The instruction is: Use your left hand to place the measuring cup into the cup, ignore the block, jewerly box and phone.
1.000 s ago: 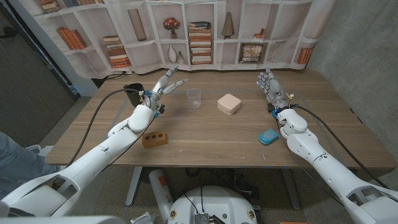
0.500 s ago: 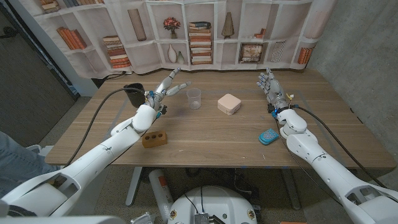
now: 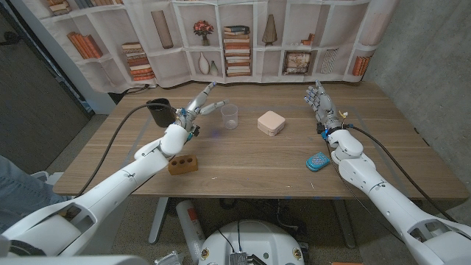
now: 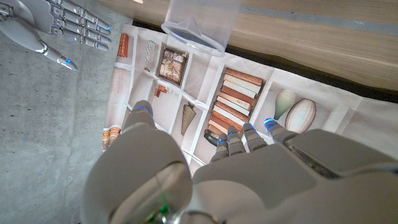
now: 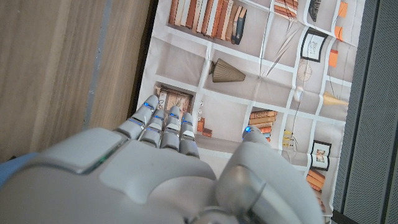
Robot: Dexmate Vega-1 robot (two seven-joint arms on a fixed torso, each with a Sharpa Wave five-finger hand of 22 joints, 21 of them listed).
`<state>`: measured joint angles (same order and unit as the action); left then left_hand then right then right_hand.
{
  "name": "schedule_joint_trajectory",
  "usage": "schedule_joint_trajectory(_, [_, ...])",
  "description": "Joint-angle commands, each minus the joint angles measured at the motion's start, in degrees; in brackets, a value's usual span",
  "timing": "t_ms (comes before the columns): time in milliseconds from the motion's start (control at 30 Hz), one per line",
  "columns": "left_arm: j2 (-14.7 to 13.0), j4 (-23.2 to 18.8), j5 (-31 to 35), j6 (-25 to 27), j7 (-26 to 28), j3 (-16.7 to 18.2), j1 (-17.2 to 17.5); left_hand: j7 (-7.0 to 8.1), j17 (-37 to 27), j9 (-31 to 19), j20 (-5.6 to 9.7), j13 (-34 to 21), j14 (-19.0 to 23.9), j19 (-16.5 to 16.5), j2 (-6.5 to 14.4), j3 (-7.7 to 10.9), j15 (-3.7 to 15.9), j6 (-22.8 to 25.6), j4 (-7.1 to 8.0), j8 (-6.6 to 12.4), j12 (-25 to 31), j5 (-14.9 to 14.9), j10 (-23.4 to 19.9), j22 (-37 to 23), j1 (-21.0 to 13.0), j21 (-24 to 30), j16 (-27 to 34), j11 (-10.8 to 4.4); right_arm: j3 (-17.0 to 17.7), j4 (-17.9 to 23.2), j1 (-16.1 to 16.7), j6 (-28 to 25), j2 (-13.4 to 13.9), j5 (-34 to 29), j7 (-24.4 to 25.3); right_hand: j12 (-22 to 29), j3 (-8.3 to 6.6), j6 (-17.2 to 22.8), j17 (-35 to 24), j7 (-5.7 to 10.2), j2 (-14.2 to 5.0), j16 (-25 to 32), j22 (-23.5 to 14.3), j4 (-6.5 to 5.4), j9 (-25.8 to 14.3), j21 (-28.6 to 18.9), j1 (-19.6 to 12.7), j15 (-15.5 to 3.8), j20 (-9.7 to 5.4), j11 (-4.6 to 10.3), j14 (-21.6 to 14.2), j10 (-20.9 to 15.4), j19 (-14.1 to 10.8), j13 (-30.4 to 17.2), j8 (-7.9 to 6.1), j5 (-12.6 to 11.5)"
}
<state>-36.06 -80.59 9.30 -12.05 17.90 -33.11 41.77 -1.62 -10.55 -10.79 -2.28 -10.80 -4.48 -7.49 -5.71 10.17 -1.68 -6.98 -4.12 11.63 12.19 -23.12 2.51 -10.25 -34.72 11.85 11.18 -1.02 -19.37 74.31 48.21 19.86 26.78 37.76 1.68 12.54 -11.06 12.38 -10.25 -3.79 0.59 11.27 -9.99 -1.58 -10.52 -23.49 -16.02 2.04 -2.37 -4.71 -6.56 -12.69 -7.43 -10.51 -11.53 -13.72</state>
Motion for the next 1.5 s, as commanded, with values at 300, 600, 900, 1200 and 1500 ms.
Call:
schedule_joint_trajectory(300, [0.39, -0.51, 1.58, 3.76, 0.15, -1.97, -0.61, 0.13, -0.17, -0.20, -1.12, -0.26, -0.39, -0.07, -0.58, -0.59, -0.84, -1.24, -0.07, -0.41, -0.22, -0.44, 0.81, -0.27, -0.21, -0.07, -0.27, 0.19, 0.33, -0.21, 0.54, 0.48, -0.12, 0.58, -0.22, 0.02, -0.21, 0.69, -0.35, 0.03, -0.61, -0.21, -0.24, 0.48, -0.30, 0.57, -0.26, 0.17, -0.57, -0.01, -0.56, -0.73, -0.57, -0.17, 0.16, -0.05])
schedule_joint_trajectory(600, [0.65, -0.70, 1.57, 5.85, -0.50, -2.71, -0.93, 0.06, -0.20, -0.22, -1.30, -0.28, -0.68, -0.19, -0.75, -0.86, -1.17, -1.72, -0.05, -0.55, -0.36, -0.49, 1.19, -0.28, -0.12, -0.12, -0.35, 0.57, 0.45, -0.06, 0.79, 0.55, 0.02, 0.73, -0.35, 0.04, -0.17, 0.74, -0.36, 0.10, -0.64, -0.22, -0.26, 0.52, -0.30, 0.73, -0.22, 0.13, -0.55, -0.15, -0.59, -0.83, -0.67, -0.17, 0.17, -0.03])
schedule_joint_trajectory(900, [0.94, -0.94, 2.24, 8.74, -0.80, -3.70, -1.47, -0.58, -0.30, -0.27, -1.86, -0.34, -2.01, -1.11, -1.41, -1.85, -2.11, -3.88, 0.17, -1.10, -0.80, -0.54, 2.70, -0.36, 0.54, -0.41, -0.63, 1.63, 0.58, 0.37, 1.08, 0.43, 0.26, 0.80, -0.25, 0.01, -0.14, 0.81, -0.36, 0.07, -0.68, -0.23, -0.27, 0.57, -0.30, 0.89, -0.22, 0.16, -0.54, -0.02, -0.61, -0.80, -0.76, -0.18, 0.16, -0.02])
schedule_joint_trajectory(1200, [0.87, -1.76, 2.96, 11.77, -1.17, -4.64, -1.85, -0.98, -0.33, -0.31, -2.09, -0.38, -2.71, -1.94, -1.86, -2.67, -3.86, -5.23, 0.36, -1.21, -1.02, -0.55, 3.90, -0.40, 1.08, -0.60, -0.64, 2.45, 0.66, 0.01, 1.28, 0.64, 0.16, 1.01, -0.43, 0.06, -0.12, 0.90, -0.36, -0.04, -0.74, -0.23, -0.28, 0.64, -0.30, 1.06, -0.24, 0.02, -0.57, 0.04, -0.69, -1.00, -0.91, -0.18, 0.15, -0.02])
schedule_joint_trajectory(1500, [0.23, -3.13, 4.24, 13.70, -0.26, -5.05, -1.60, -1.01, -0.31, -0.32, -1.99, -0.39, -3.24, -2.47, -2.07, -3.14, -4.25, -5.71, 0.43, -1.13, -1.02, -0.56, 4.33, -0.41, 1.30, -0.70, -0.71, 3.02, 0.67, -0.28, 1.34, 0.91, -0.01, 1.08, -0.53, 0.07, -0.09, 0.96, -0.36, -0.07, -0.79, -0.22, -0.29, 0.70, -0.30, 1.26, -0.24, 0.02, -0.51, 0.04, -0.78, -1.09, -0.99, -0.18, 0.16, 0.00])
